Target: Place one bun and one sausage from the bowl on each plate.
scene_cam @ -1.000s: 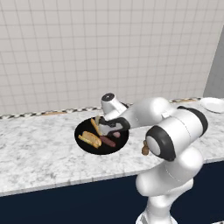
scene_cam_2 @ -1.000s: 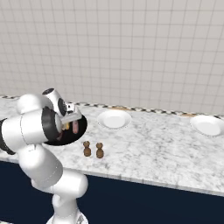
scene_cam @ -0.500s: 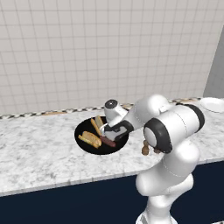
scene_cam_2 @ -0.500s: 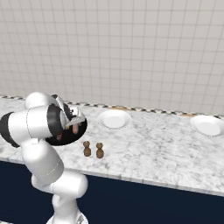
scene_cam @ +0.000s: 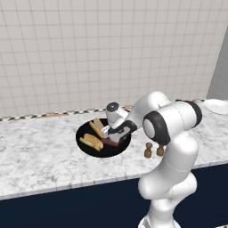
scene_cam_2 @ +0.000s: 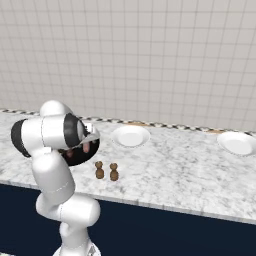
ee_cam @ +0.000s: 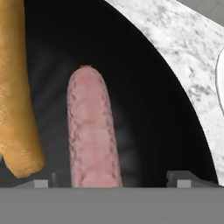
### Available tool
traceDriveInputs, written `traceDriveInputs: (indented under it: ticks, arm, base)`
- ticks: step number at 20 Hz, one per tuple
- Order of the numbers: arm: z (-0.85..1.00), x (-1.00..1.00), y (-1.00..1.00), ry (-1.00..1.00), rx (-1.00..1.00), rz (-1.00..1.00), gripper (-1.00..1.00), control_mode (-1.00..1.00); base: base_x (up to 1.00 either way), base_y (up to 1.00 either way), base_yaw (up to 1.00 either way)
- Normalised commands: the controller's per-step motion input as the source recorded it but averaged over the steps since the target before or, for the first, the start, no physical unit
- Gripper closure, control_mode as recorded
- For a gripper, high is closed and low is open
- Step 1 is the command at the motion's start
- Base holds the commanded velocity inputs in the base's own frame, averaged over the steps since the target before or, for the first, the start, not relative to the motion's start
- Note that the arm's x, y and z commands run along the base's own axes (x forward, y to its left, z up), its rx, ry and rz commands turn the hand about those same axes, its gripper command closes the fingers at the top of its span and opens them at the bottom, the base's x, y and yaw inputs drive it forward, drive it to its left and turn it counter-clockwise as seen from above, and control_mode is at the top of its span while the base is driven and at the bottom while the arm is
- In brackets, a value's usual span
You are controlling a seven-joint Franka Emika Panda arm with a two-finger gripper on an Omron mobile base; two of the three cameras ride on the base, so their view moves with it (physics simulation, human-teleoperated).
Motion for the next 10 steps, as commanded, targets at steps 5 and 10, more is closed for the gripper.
traceDriveInputs:
  ticks: [5, 10]
  arm:
    - [-0.4, 0.02, 0.0, 0.0, -0.01, -0.01, -1.0, -1.0]
    - [-0.35, -0.01, 0.0, 0.0, 0.0, -0.01, -1.0, -1.0]
  base:
    - [0.0, 0.0, 0.0]
    - [0.0, 0.0, 0.0]
